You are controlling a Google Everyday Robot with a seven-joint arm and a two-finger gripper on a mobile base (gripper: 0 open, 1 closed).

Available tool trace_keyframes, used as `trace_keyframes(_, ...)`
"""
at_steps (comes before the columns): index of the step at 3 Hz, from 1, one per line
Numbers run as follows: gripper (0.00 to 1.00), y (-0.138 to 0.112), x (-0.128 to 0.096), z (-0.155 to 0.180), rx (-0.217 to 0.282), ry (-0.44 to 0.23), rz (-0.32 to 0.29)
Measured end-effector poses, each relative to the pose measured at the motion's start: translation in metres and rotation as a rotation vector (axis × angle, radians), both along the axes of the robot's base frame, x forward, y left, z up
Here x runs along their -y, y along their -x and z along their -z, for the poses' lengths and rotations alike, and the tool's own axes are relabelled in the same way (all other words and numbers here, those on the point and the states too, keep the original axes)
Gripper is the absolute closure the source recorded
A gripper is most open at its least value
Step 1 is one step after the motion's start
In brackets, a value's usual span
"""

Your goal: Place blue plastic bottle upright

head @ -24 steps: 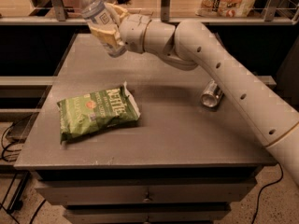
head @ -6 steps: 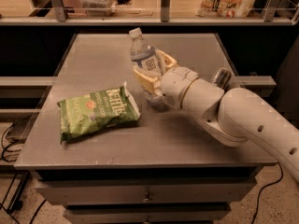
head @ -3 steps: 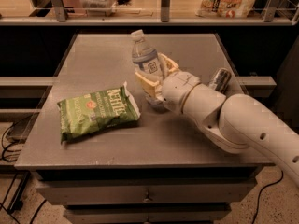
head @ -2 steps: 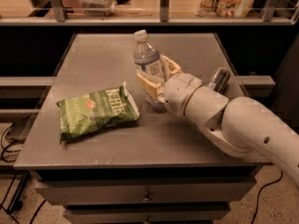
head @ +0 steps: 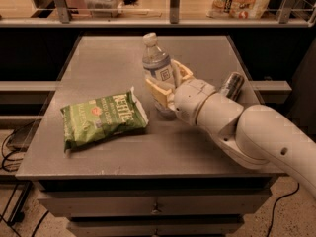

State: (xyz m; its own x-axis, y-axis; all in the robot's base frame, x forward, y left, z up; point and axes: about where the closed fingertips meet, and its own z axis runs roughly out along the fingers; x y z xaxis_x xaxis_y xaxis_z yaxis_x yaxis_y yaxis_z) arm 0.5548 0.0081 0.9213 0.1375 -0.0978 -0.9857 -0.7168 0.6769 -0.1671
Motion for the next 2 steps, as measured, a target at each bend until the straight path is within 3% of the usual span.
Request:
trace_keyframes(1, 0.35, 0.003, 0.003, 0.0, -0.006, 0.003, 0.01)
trace_keyframes(2, 0.11, 0.02, 0.022, 0.002, -0.037, 0.021, 0.065)
